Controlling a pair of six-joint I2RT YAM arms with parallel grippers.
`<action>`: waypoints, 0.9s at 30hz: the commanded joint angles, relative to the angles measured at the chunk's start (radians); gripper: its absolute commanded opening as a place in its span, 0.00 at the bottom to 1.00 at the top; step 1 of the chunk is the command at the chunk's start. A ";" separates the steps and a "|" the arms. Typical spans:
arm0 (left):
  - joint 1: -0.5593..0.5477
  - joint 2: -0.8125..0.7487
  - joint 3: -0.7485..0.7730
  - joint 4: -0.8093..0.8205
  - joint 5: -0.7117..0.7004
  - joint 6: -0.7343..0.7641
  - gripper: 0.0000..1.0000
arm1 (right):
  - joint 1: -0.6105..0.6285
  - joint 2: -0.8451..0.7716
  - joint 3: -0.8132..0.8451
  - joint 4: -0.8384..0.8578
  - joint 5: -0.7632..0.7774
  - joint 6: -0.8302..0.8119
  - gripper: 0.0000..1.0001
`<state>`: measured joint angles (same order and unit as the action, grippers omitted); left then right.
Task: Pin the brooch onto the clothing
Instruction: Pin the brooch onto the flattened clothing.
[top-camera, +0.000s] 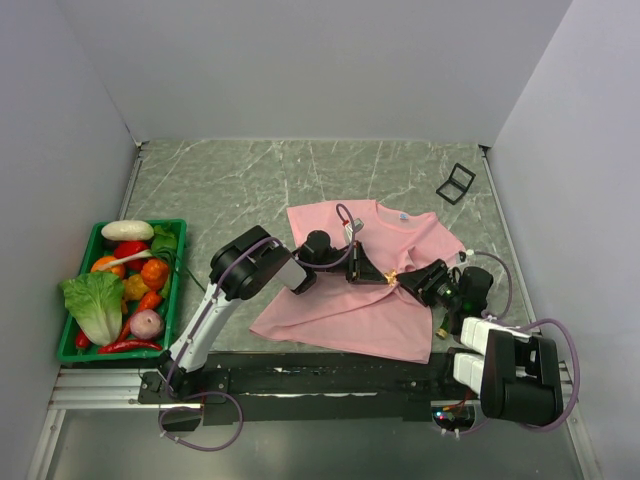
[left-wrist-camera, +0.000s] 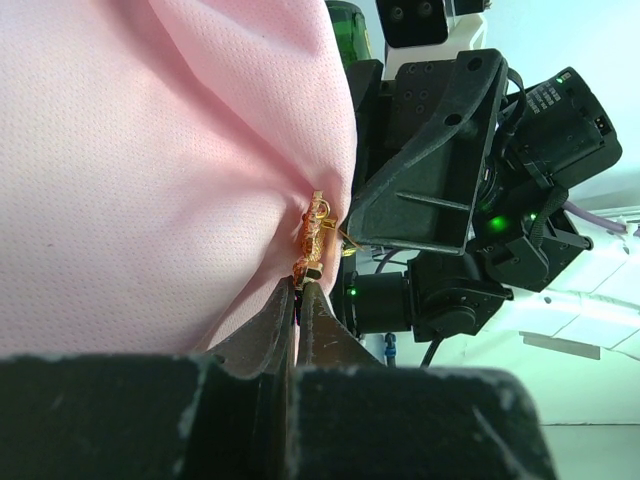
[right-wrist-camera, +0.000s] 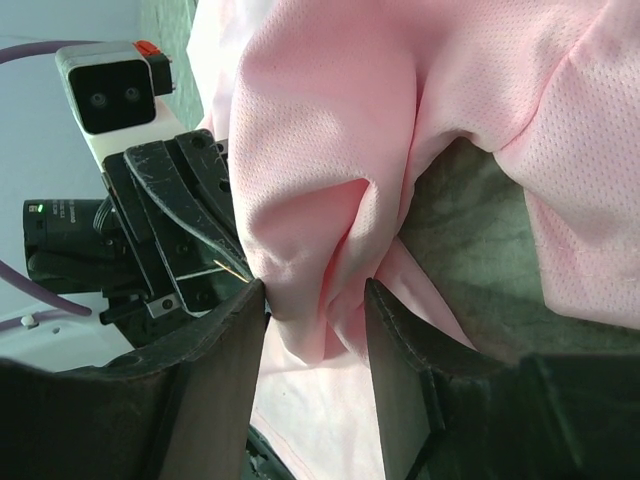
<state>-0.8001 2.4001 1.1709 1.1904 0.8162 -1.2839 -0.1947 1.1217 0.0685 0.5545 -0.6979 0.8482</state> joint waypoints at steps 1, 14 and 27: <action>-0.011 -0.048 0.006 0.055 0.023 0.021 0.01 | -0.005 0.021 0.020 0.074 -0.003 -0.003 0.51; -0.019 -0.047 0.026 0.034 0.038 0.041 0.01 | -0.005 0.075 0.031 0.108 -0.018 -0.005 0.50; -0.019 -0.039 0.041 0.032 0.052 0.049 0.01 | -0.006 0.159 0.040 0.148 -0.054 0.003 0.42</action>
<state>-0.8104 2.4001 1.1728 1.1614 0.8276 -1.2488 -0.1947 1.2690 0.0795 0.6571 -0.7437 0.8612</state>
